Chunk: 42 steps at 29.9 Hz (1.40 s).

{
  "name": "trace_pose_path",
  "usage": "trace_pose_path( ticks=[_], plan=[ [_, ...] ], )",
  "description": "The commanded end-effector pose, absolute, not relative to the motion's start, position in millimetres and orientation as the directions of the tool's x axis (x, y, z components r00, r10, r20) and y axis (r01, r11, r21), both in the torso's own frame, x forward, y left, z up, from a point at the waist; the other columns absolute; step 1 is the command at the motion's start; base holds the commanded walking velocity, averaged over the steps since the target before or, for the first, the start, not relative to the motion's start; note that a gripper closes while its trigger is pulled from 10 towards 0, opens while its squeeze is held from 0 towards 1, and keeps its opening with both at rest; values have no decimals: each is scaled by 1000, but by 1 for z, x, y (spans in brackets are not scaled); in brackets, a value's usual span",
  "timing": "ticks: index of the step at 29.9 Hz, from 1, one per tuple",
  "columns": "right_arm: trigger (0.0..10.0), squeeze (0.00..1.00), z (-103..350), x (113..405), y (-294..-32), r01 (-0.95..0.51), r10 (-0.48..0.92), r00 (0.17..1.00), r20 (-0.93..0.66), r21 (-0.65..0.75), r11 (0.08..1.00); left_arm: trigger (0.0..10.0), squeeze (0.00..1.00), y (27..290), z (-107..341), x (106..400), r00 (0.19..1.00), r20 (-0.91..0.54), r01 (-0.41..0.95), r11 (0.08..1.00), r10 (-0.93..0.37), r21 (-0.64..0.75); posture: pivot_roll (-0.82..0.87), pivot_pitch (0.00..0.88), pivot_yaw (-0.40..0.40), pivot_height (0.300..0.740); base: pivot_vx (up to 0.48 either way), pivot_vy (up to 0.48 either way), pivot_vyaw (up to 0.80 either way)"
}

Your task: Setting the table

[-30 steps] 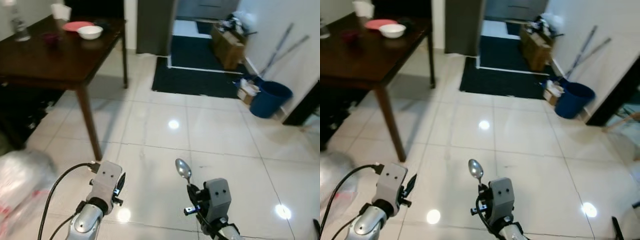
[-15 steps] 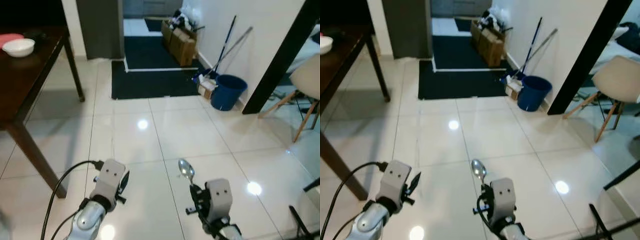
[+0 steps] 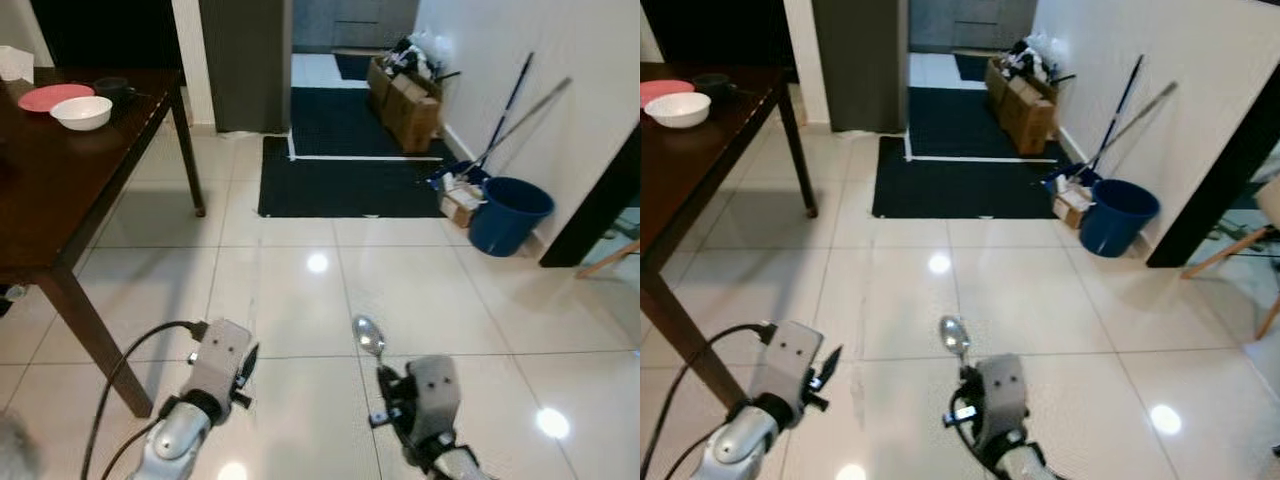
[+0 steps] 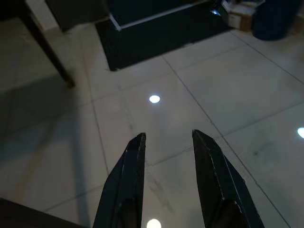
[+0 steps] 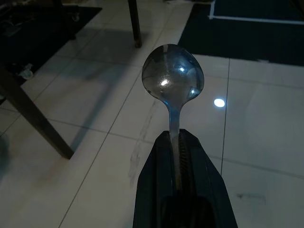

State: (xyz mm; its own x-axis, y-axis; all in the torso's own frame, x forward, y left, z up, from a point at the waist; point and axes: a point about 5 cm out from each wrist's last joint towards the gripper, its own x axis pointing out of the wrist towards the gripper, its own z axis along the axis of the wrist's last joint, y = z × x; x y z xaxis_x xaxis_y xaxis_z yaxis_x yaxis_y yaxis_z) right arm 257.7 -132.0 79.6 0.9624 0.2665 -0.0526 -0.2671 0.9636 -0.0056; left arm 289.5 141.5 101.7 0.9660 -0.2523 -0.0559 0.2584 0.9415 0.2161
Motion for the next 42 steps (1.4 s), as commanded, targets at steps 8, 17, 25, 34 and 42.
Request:
trace_pose_path(
  ticks=[8, 17, 25, 34, 42],
  plan=[
    [10000, 0, 78, 257, -142, -217, 218, 975, -50, 10, 976, 10000, 0, 137, 95, 286, 960, -74, 279, 937, -269, 211, 14, 99, 43, 740, 418, 0, 0],
    [10000, 0, 81, 258, -150, -189, 189, 981, -37, 2, 982, 10000, 0, 137, 94, 285, 959, -79, 283, 936, -272, 210, 7, 97, 46, 740, 417, 0, 0],
    [10000, 0, 81, 259, -149, -194, 194, 980, -35, 1, 981, 10000, 0, 138, 94, 285, 960, -76, 278, 937, -268, 211, 14, 93, 44, 740, 414, 0, 0],
    [10000, 0, 81, 260, -148, -195, 195, 980, -37, 4, 981, 10000, 0, 140, 95, 286, 961, -75, 275, 937, -265, 214, 17, 89, 47, 740, 414, 0, 0],
    [10000, 0, 78, 259, -147, -191, 191, 981, -43, 6, 982, 10000, 0, 139, 95, 287, 961, -73, 278, 936, -268, 216, 17, 92, 51, 740, 412, 0, 0]
  ],
)
